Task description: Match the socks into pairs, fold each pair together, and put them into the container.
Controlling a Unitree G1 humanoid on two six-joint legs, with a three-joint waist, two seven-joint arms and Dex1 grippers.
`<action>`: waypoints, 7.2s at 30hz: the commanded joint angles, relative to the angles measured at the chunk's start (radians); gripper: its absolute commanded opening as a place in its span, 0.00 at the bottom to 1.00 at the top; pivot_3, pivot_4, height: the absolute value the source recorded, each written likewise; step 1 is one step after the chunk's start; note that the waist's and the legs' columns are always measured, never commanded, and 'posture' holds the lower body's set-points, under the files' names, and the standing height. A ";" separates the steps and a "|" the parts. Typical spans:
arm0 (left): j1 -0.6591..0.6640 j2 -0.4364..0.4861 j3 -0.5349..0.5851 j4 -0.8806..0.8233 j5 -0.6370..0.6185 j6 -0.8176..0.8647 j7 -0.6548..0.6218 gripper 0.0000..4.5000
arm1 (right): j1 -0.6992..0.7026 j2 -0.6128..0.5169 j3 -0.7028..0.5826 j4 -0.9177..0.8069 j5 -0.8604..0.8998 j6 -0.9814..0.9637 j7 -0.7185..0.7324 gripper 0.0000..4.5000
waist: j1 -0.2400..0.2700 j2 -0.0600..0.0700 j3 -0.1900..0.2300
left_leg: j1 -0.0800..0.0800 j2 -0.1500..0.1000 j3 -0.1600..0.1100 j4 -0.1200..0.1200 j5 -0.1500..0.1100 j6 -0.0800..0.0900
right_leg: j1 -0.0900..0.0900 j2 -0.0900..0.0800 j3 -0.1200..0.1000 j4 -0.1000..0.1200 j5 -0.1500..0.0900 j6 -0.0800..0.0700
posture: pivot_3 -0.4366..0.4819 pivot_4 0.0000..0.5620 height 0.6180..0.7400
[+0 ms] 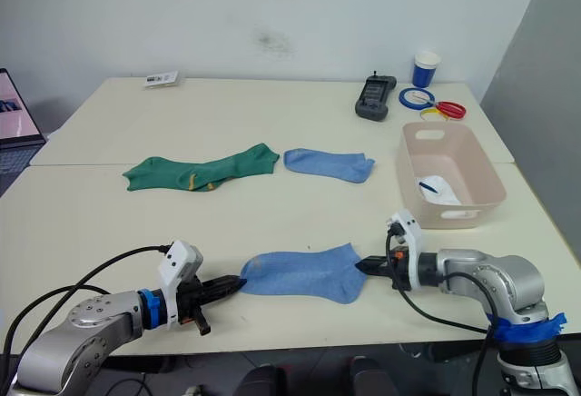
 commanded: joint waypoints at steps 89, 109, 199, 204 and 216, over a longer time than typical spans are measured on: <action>-0.349 -0.074 0.002 0.078 -0.016 -0.231 -0.013 0.35 | -0.201 0.064 0.233 0.391 -0.719 -1.038 0.071 0.69 | 0.004 -0.001 -0.003 | 0.016 -0.001 0.003 -0.009 0.000 0.000 | 0.015 -0.001 0.001 -0.006 0.000 -0.001 | 0.48 0.27 1.00; -0.459 -0.177 -0.070 0.111 0.078 -0.273 0.089 1.00 | -0.801 0.320 0.203 1.517 -0.895 -1.277 -0.146 0.90 | -0.001 0.000 -0.002 | 0.016 0.000 0.004 -0.010 0.000 0.000 | 0.014 -0.001 0.003 -0.006 0.003 -0.007 | 0.48 0.27 1.00; -0.454 -0.095 -0.226 0.407 0.227 -0.240 -0.124 0.07 | 0.094 -0.092 0.111 -0.217 -0.271 -0.292 0.168 0.00 | 0.002 -0.001 -0.001 | 0.016 -0.001 0.001 -0.012 0.000 0.000 | 0.014 -0.001 0.000 -0.007 -0.001 -0.002 | 0.48 0.27 1.00; -0.397 -0.073 -0.153 0.305 0.164 -0.189 -0.115 0.01 | 0.068 -0.128 0.104 -0.232 -0.244 -0.293 0.189 0.00 | 0.001 -0.001 0.000 | 0.015 -0.001 0.001 -0.012 0.000 0.000 | 0.014 0.000 -0.001 -0.007 -0.001 -0.002 | 0.48 0.27 1.00; -0.259 -0.052 -0.008 0.086 0.033 -0.066 -0.054 0.01 | 0.033 -0.185 0.130 -0.205 -0.226 -0.283 0.198 0.00 | 0.002 -0.001 0.000 | 0.016 -0.001 0.001 -0.012 0.000 0.000 | 0.014 -0.001 -0.001 -0.007 -0.001 -0.002 | 0.48 0.27 1.00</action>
